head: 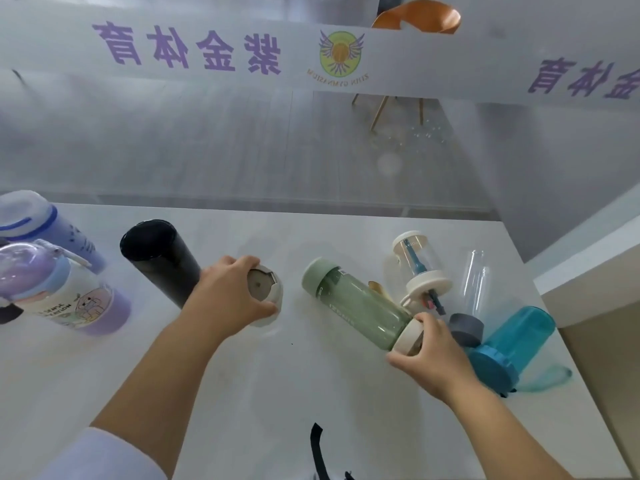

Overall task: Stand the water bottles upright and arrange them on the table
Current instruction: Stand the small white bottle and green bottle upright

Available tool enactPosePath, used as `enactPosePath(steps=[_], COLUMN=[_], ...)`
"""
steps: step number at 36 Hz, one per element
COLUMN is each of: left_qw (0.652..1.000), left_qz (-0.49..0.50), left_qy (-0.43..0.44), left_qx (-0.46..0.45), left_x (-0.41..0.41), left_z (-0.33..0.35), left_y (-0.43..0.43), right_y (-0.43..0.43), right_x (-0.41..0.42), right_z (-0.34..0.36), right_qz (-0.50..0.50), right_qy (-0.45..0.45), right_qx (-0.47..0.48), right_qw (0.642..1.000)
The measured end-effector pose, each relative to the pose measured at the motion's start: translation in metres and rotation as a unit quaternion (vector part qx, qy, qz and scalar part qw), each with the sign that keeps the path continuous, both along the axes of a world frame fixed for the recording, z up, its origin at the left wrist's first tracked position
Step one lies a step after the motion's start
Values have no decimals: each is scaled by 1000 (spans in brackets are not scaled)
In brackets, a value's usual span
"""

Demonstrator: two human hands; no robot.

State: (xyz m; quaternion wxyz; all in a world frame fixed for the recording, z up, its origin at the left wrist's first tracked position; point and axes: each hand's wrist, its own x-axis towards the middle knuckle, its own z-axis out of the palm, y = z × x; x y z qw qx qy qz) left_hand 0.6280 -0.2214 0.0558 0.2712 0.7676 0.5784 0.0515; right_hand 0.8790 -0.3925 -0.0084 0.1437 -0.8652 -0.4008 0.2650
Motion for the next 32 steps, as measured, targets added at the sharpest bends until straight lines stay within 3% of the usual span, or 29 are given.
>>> enactPosePath(steps=[5,12,23,32], left_qw=[1000,998,997,994], left_qz=[-9,12,33,53], left_qy=[-17,-59,-71,-95], left_qx=[13,15,18,18], left_x=[1,-2,-3,-5], left_z=[-3,-7,-7,-10], left_y=[1,-1,-6,-7], right_y=[17,61,125,147], right_x=[-1,-11,-17,-16], right_z=[29,82,125,120], right_qz=[-33,36,196,271], right_qy=[34,-9,-89,-52], right_qx=[108,190,153,158], right_qw=[993,981,964,948])
